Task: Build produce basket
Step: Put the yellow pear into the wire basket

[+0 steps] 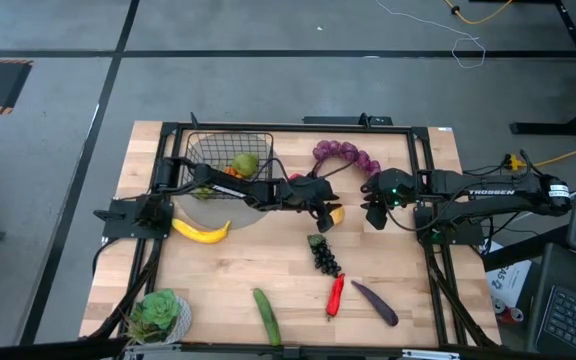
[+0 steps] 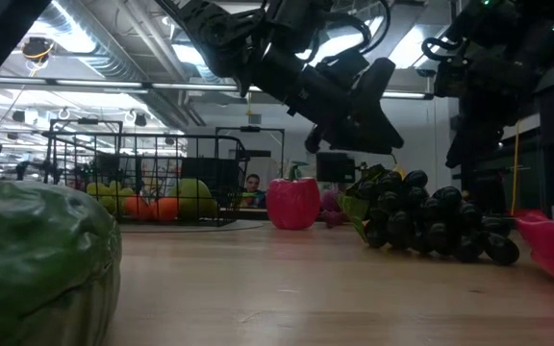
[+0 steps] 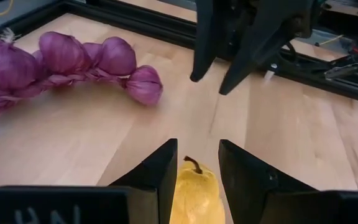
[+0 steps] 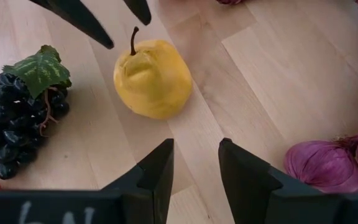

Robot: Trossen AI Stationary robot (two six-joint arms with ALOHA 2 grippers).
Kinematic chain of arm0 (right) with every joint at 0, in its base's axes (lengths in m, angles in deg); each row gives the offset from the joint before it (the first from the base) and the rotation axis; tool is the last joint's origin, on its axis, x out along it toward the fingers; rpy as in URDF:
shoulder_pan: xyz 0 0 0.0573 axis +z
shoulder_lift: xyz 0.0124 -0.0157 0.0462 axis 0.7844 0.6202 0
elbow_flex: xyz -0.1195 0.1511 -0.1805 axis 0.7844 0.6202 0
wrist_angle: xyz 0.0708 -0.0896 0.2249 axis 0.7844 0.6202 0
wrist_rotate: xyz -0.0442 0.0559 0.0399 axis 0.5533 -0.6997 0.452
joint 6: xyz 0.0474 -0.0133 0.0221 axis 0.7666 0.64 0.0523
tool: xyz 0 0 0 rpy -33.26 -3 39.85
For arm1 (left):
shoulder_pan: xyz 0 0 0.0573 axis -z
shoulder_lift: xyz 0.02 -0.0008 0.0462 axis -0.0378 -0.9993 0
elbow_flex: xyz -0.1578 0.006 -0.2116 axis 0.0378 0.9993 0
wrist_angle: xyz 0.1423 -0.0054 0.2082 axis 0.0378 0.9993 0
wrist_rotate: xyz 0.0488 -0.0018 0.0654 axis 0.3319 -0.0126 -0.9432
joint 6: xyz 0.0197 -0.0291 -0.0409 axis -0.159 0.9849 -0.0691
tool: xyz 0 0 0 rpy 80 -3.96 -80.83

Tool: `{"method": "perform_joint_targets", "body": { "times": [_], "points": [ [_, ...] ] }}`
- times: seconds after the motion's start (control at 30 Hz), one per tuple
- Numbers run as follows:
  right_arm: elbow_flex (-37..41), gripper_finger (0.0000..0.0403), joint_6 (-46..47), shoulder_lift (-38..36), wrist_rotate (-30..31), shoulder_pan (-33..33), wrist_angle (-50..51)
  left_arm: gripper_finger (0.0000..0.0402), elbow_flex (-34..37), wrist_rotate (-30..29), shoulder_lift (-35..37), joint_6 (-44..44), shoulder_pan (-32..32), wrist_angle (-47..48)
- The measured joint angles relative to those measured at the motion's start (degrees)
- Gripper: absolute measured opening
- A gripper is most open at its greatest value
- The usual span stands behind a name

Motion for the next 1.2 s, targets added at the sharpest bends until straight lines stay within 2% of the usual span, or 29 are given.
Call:
{"method": "perform_joint_targets", "body": {
  "times": [0.27, 0.47, 0.93, 1.07, 1.2],
  "points": [
    [0.0, 0.0129, 0.0, 0.0, 0.0, 0.0, 0.0, 0.0112, 0.0, -4.9, 0.0, 0.5, 1.3, 0.2],
    [0.0, 0.0129, 0.0, 0.0, 0.0, 0.0, 0.0, 0.0112, 0.0, -5.0, 0.0, 0.6, 1.4, 2.8],
    [0.0, 0.0129, 0.0, 0.0, 0.0, 0.0, 0.0, 0.0112, 0.0, -6.3, 0.0, 0.9, 1.6, 2.4],
    [0.0, 0.0129, 0.0, 0.0, 0.0, 0.0, 0.0, 0.0112, 0.0, -3.9, 0.0, 0.9, 1.7, 2.5],
    [0.0, 0.0129, 0.1, 0.0, 0.0, 0.0, 0.0, 0.0112, 0.0, -6.3, 0.0, 0.6, 2.1, 1.9]
  ]
}}
